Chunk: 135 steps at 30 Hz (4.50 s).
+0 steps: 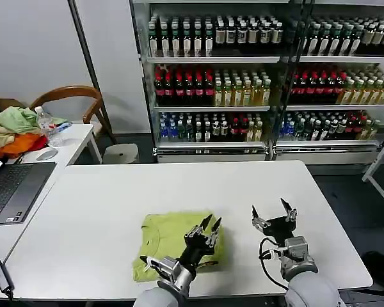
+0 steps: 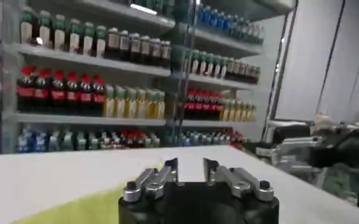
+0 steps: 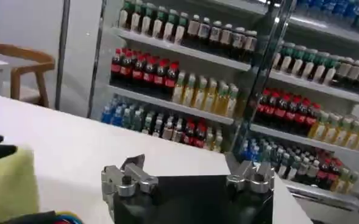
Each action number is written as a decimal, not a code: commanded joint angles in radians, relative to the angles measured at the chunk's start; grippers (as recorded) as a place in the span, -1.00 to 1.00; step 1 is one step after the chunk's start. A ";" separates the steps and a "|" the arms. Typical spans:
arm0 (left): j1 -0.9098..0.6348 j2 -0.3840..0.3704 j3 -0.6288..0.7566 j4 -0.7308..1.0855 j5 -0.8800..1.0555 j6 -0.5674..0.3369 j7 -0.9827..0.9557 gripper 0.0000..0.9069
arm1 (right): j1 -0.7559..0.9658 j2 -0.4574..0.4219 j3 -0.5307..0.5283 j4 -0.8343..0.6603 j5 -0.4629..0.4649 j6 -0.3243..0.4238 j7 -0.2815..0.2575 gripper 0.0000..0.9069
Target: Fold and organize the clothes.
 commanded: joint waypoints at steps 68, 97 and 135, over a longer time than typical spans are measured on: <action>0.120 0.140 -0.565 -0.022 -0.097 -0.010 -0.082 1.00 | 0.289 0.123 -0.150 -0.366 0.491 -0.125 -0.255 -1.00; 0.117 0.146 -0.550 -0.008 -0.083 -0.012 -0.079 1.00 | 0.488 0.103 -0.148 -0.626 0.271 -0.033 -0.444 -1.00; 0.098 0.142 -0.523 0.014 -0.061 -0.029 -0.078 1.00 | 0.326 0.066 -0.023 -0.320 0.303 0.018 -0.395 1.00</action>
